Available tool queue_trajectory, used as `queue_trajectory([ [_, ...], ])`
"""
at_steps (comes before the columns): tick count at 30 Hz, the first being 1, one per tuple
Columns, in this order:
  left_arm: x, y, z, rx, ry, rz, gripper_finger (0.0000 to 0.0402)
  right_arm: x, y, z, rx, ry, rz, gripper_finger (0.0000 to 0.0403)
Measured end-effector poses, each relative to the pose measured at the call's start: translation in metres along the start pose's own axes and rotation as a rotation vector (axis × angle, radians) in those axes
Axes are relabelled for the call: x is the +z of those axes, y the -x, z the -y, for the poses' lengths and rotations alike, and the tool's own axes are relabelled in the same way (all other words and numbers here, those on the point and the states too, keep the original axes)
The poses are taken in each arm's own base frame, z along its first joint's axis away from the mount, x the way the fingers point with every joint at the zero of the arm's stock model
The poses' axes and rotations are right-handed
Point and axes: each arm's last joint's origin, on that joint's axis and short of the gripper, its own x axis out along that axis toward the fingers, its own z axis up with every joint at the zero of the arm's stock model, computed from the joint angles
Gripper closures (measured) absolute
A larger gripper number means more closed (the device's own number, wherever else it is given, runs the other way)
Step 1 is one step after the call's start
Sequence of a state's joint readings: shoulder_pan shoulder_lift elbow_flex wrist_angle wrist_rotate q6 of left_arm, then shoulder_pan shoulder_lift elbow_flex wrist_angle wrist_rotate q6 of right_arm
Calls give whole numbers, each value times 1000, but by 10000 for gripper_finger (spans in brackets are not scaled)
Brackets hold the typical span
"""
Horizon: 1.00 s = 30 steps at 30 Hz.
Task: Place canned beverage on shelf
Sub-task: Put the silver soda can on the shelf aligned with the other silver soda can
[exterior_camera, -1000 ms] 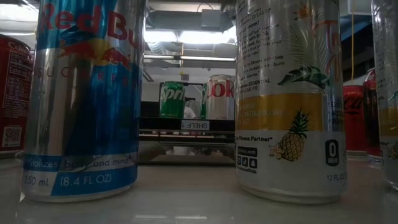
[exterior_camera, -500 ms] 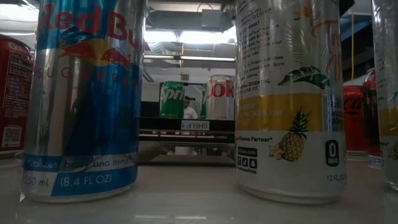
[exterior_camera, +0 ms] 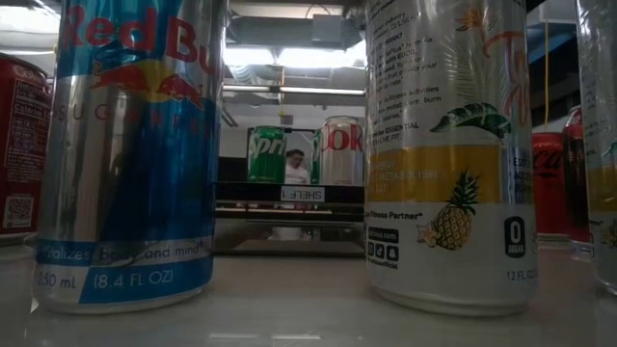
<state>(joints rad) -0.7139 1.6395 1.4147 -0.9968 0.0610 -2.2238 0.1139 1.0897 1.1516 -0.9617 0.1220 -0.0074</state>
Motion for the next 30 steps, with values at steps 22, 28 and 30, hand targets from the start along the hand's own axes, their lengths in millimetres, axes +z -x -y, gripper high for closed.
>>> queue_trajectory([
  [22, 0, -26, 5, 14, 103, 79, 96, 0, 0, 0, 0, 26, 0, 47],
  [28, 0, -27, 6, 11, 106, 92, 96, 0, 0, 0, -1, 26, 0, 47],
  [30, -1, -28, 5, 13, 104, 92, 96, 0, 0, 0, 0, 26, 0, 47],
])
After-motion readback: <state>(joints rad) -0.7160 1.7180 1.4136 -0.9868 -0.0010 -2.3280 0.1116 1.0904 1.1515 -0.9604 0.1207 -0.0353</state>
